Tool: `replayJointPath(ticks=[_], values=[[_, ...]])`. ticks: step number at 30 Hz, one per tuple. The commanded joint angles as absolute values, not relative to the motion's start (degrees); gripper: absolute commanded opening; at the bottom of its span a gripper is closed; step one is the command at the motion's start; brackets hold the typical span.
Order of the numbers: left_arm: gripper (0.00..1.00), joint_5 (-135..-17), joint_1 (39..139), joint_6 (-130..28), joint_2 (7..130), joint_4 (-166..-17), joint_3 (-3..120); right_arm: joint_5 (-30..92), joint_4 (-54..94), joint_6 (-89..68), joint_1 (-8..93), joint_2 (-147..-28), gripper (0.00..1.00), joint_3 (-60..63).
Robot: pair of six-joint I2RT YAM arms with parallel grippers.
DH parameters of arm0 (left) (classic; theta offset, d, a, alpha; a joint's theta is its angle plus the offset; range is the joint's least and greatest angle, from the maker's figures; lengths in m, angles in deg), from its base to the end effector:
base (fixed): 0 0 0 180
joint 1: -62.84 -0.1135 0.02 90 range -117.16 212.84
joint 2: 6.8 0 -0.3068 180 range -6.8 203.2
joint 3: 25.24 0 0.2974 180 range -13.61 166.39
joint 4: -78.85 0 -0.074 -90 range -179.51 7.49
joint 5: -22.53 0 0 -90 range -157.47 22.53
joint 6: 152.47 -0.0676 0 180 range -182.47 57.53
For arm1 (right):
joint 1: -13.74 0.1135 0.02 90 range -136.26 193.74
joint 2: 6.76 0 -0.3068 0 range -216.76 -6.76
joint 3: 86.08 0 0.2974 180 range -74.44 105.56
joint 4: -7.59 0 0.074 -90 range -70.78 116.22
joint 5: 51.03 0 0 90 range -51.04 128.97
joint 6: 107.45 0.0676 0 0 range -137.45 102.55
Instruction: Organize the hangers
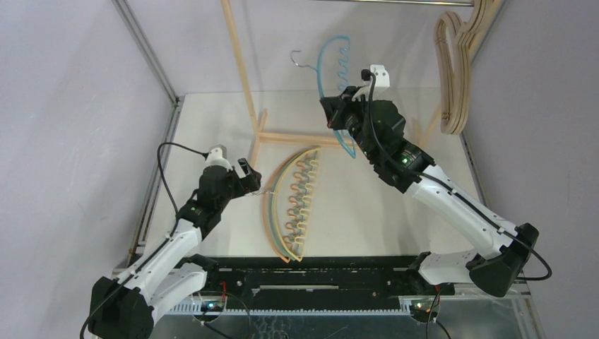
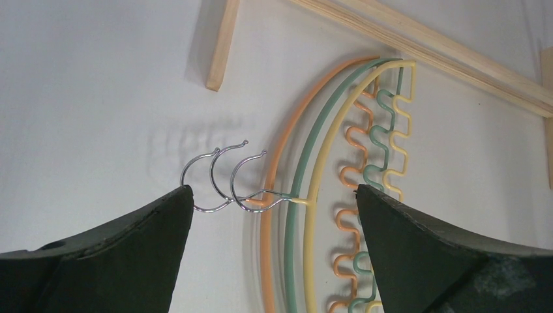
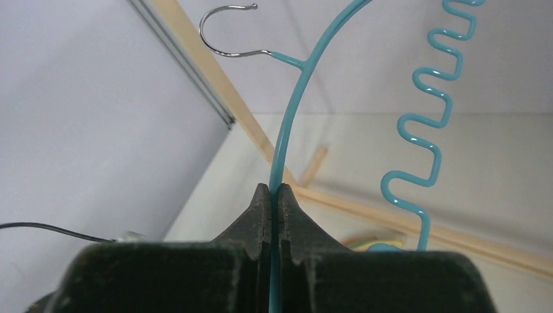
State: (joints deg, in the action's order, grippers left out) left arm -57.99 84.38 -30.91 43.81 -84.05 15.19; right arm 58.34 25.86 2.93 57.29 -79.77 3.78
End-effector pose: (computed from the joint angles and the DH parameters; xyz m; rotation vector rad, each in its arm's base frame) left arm 0.2302 -0.0789 0.2336 -0.2839 2.0451 -0.4088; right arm 0.2711 0.2268 0.4897 -0.0605 1.6254 0.5963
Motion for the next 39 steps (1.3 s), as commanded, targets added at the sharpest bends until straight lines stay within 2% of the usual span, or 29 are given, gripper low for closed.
replayJointPath(ticks=[1,5,22,31,39], values=[[1.00,-58.24,84.66,-30.55,44.24,-86.23,14.82,56.05,12.11,1.55,58.47,-80.67,0.00,9.32],[1.00,-57.95,84.72,-30.60,44.55,-86.67,14.53,56.72,8.20,-1.07,60.83,-81.71,0.00,11.15],[1.00,-58.28,84.68,-30.82,45.22,-87.13,14.24,74.56,-5.87,-22.29,68.44,-95.01,0.00,21.41],[1.00,-58.89,84.71,-30.91,46.42,-87.49,14.51,79.75,-15.25,-25.04,68.56,-98.45,0.00,21.15],[1.00,-58.90,84.72,-30.92,46.21,-87.57,14.42,81.89,-16.57,-25.75,68.11,-102.26,0.00,24.94]])
